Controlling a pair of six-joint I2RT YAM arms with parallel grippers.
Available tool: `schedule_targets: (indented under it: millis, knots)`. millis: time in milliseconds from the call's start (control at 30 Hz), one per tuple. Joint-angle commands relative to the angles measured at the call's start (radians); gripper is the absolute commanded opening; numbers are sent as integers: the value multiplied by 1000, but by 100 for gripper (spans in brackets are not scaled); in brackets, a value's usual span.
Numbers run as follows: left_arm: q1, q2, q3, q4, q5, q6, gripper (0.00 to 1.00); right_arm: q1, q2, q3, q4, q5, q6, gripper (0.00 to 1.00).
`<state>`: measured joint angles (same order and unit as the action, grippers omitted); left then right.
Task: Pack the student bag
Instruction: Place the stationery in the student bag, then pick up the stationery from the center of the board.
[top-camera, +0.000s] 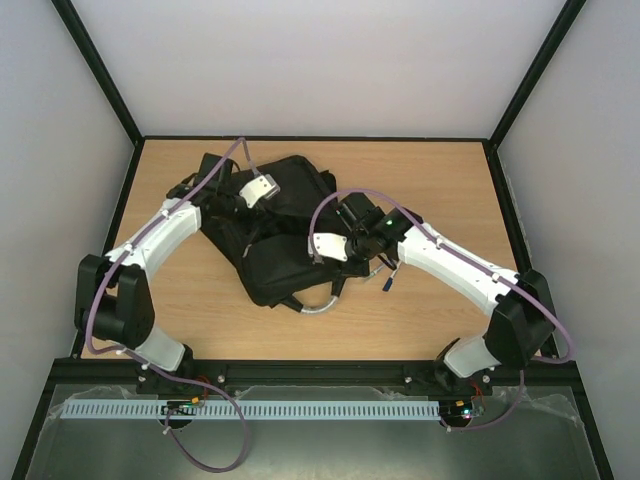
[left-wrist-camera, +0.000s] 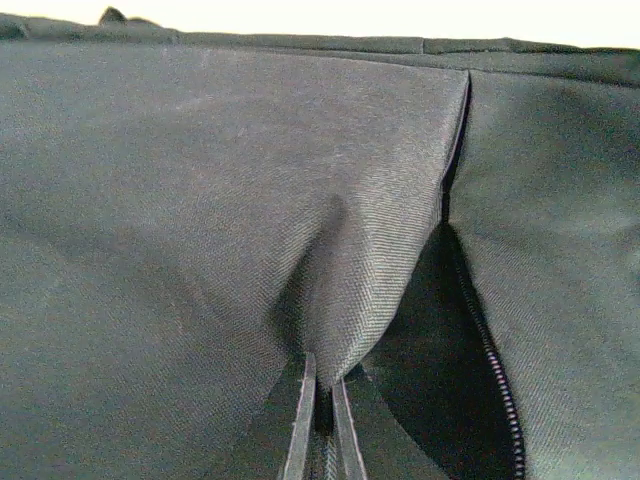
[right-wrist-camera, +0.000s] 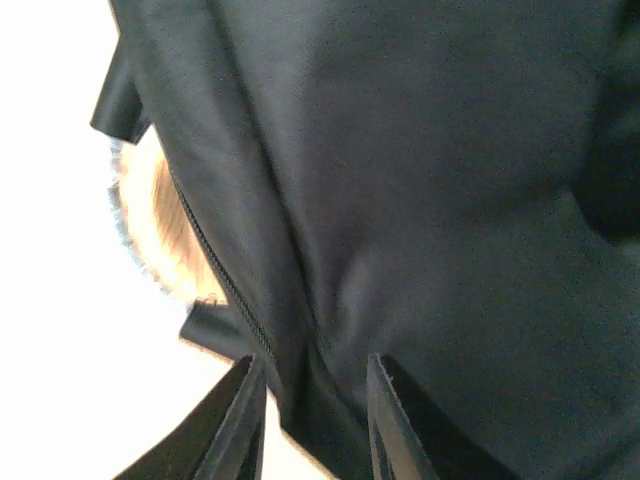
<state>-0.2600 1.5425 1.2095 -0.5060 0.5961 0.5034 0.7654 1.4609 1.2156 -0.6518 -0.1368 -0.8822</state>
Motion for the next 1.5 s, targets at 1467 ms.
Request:
schedule_targets:
  millis: [1467]
  knots:
    - [0, 18, -136, 155, 11, -89, 2, -347, 341, -110, 41, 200, -242, 49]
